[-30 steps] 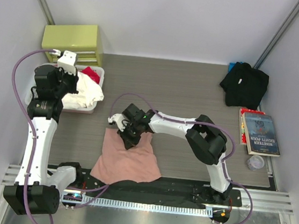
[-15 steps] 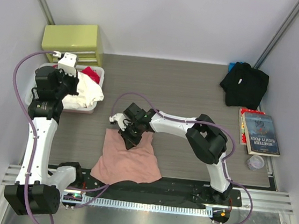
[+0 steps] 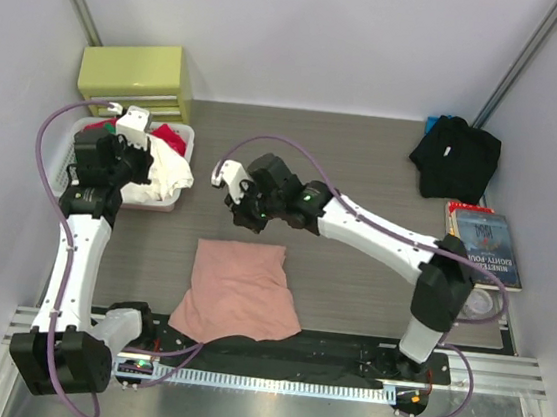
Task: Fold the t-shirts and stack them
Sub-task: Put the neatly folded tshirt into the corner of the board with both arms
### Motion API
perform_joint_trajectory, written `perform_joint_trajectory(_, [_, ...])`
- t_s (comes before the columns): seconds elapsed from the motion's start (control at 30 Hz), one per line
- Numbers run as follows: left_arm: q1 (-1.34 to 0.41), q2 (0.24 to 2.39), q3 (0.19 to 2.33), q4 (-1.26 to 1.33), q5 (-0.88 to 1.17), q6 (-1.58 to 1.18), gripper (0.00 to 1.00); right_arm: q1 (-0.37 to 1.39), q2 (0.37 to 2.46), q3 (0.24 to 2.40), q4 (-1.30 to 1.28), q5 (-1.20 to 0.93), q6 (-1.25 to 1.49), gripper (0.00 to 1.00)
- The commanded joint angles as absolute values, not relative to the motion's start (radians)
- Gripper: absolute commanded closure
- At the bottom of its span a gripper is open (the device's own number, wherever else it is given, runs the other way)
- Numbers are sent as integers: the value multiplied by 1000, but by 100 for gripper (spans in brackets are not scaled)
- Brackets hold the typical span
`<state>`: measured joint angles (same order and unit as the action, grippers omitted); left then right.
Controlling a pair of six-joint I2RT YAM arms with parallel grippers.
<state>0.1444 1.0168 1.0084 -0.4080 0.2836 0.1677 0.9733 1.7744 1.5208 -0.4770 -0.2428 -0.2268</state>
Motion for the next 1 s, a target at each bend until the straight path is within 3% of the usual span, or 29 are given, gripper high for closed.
perform_joint_trajectory(0.0, [152,1020,1003,-371,310,178,100,843,1663,1549,-445,-155,-247,99])
perform_joint_trajectory(0.1, [152,1022,1006,-371,311,179,100,511,1702,1577,-442,-362,-123,99])
perform_joint_trajectory(0.23, [153,1031,1008,-374,327,175,100,297,1770,1607,-459,-318,-160,99])
perform_joint_trajectory(0.57, [153,1060,1012,-377,334,176,100,95,2006,1914,-541,-216,-169,99])
perform_joint_trajectory(0.8, [153,1072,1014,-382,359,166,100,-41,2293,2357,-718,-78,-175,99])
perform_joint_trajectory(0.97, [153,1080,1015,-382,353,173,100,-100,2338,2385,-719,-26,-121,99])
